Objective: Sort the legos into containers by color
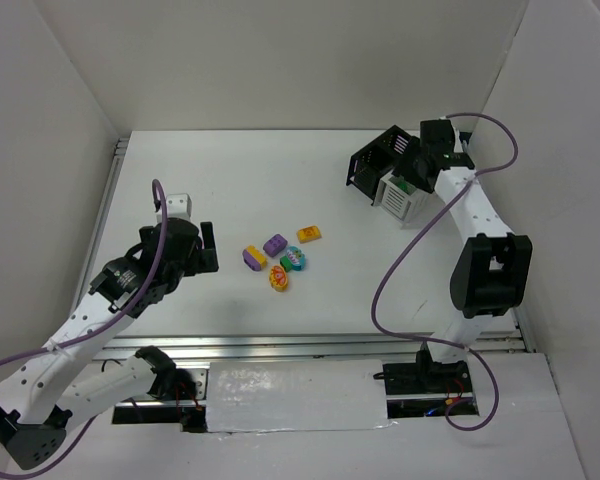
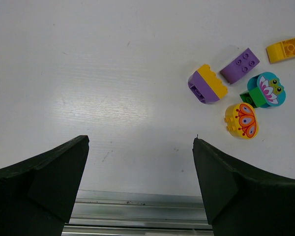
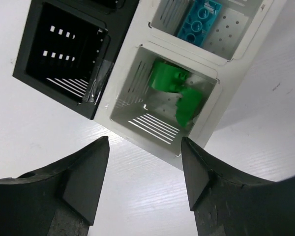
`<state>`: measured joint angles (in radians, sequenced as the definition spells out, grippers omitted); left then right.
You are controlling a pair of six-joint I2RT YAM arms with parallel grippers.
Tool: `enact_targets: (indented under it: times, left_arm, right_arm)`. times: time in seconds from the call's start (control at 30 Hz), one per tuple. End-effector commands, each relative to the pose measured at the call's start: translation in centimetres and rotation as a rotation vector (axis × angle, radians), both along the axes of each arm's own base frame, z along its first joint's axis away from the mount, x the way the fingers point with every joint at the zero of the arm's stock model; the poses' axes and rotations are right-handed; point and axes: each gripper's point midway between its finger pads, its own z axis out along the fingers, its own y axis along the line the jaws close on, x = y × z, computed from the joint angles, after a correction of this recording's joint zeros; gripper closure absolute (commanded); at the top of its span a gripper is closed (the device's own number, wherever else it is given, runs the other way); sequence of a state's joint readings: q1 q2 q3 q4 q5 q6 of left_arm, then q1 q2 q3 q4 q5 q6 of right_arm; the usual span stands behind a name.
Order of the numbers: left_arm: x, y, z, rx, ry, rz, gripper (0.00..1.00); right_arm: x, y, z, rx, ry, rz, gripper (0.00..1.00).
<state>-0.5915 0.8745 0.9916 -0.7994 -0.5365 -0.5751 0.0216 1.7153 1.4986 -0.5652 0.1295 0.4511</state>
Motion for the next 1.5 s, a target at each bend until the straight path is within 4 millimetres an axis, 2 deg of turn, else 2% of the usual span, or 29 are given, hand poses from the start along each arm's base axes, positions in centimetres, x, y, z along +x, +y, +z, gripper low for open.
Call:
enact_targets:
  times: [0.0,0.07,0.1,0.17,0.2,0.23,0.27,0.3,0.37,0.4,0.53,0.67,0.73,0.77,0.93,1.2,1.47]
  left_arm:
    - [0.4,-0.1,0.1,0.002,-0.014,-0.007,0.0]
    - [0.4,-0.2,-0.1,0.005,-0.007,-0.01,0.0]
    - [0.4,-0.3,-0.1,0.006,-0.004,-0.015,0.01]
    - [0.6,-0.4,-0.3,0.01,0.004,-0.016,0.01]
    - [0.6,-0.5,-0.2,0.008,0.004,-0.017,0.0]
    - [0.6,-0.4,-0.3,0.012,0.008,-0.012,0.0]
    - [0.7,-0.4,-0.4,0.012,0.01,-0.007,0.0]
    - [0.7,-0.2,-0.4,0.017,0.013,0.005,0.0]
    - [0.7,0.1,-0.3,0.018,0.007,0.021,0.0]
    - [0.8,0.3,-0.3,0.019,0.003,0.033,0.01]
    - [0.7,0.6,-0.4,0.027,0.009,0.052,0.01]
    - [0.7,0.3,-0.4,0.017,0.006,0.037,0.0]
    - [0.6,0.5,-0.2,0.014,-0.003,0.041,0.0]
    - [0.6,0.5,-0.2,0.011,-0.004,0.043,0.0]
    - [0.6,0.3,-0.2,0.003,-0.008,0.029,0.0]
    - [0.8,-0.1,-0.7,0.015,0.016,0.015,0.0]
    - [0.8,-0.2,-0.7,0.009,0.014,0.006,0.0]
  right_arm:
    - [1.0,-0.5,3.2,-0.006,-0.076,-0.001,0.32]
    - [0.6,0.5,3.6,0.025,-0.082,0.035,0.32]
    - [0.2,1.2,4.7,0.04,-0.109,0.057,0.31]
    - [-0.9,3.4,4.5,0.06,-0.108,0.126,0.29]
    - [-1.8,6.0,5.4,0.058,-0.125,0.204,0.27]
    - [-2.4,7.6,5.2,0.056,-0.119,0.253,0.2]
    - [-3.3,9.1,4.4,0.05,-0.096,0.295,0.2]
    - [-4.4,12.2,4.2,0.051,-0.094,0.374,0.19]
    - [-5.8,15.1,2.5,0.047,-0.056,0.454,0.19]
    - [-7.2,18.3,1.7,0.073,-0.036,0.556,0.19]
    - [-10.7,24.5,-0.5,0.073,-0.028,0.811,0.19]
    - [-11.4,27.2,-3.5,0.064,0.042,0.884,0.18]
    - [-11.6,28.4,-4.0,0.049,0.055,0.906,0.17]
    - [-11.8,28.4,-5.3,0.03,0.094,0.909,0.15]
    - [-12.4,30.2,-7.6,-0.011,0.132,0.934,0.14]
    - [-12.6,31.4,-8.8,-0.047,0.144,0.947,0.15]
    - [-12.2,30.8,-11.0,-0.126,0.198,0.909,0.17]
